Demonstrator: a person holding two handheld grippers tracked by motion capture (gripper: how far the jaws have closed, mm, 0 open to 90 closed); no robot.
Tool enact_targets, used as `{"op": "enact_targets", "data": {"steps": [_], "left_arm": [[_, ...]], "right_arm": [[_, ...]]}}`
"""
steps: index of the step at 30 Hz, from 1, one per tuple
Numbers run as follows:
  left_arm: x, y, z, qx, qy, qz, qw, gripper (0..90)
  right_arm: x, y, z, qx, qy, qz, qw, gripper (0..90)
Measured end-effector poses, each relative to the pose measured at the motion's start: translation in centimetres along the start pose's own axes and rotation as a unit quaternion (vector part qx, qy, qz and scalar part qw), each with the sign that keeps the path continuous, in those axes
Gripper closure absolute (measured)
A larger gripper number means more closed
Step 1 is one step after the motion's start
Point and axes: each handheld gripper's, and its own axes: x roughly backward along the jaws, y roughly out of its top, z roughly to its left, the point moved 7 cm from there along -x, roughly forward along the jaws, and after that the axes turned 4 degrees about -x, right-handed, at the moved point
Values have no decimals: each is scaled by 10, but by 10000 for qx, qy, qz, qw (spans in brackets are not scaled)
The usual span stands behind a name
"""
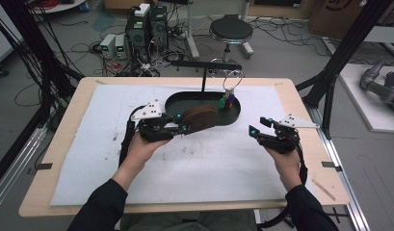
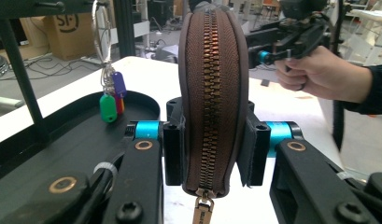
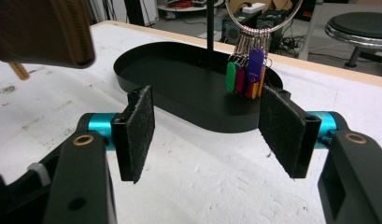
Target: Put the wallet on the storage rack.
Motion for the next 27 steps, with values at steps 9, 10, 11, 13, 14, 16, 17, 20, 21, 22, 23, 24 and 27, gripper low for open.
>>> {"op": "enact_targets", "data": {"steps": [9,10,11,13,14,16,17,20,21,22,23,24,27], "left_arm": [[-22,-7,17,138,147,173,9996,675],[-24,-8,19,156,174,184,9996,675],[-26,-9,22,184,209,183,9994,675],[-30,-11,26,253,269,198,9991,675],[-32,-11,28,265,291,235,9989,675],[-36,-12,33,300,364,210,9987,675],[-37,-13,35,338,403,197,9984,675],[-39,-19,42,468,507,206,9974,675],[-40,-21,44,494,536,220,9971,675],[-40,-23,46,513,582,245,9967,675],[-41,-24,48,531,616,239,9964,675],[-41,-26,51,540,652,243,9961,675],[-41,-30,58,570,790,237,9950,675]], "right_arm": [[0,-1,-5,-1,-86,9,10000,375],[0,-1,-5,11,-104,14,9999,376],[0,-2,-6,14,-113,19,9999,376],[0,-2,-7,20,-124,28,9999,376],[0,-2,-7,21,-120,29,9999,376],[0,-2,-7,16,-116,32,9999,376],[0,-2,-7,31,-127,33,9999,376],[-1,-2,-7,62,-117,37,9999,376],[-1,-2,-7,62,-115,39,9999,376],[-1,-2,-6,55,-110,44,9999,376],[-1,-2,-6,66,-115,45,9999,376],[-1,-2,-6,68,-115,45,9999,376],[-2,-2,-6,94,-115,45,9999,376]]}}
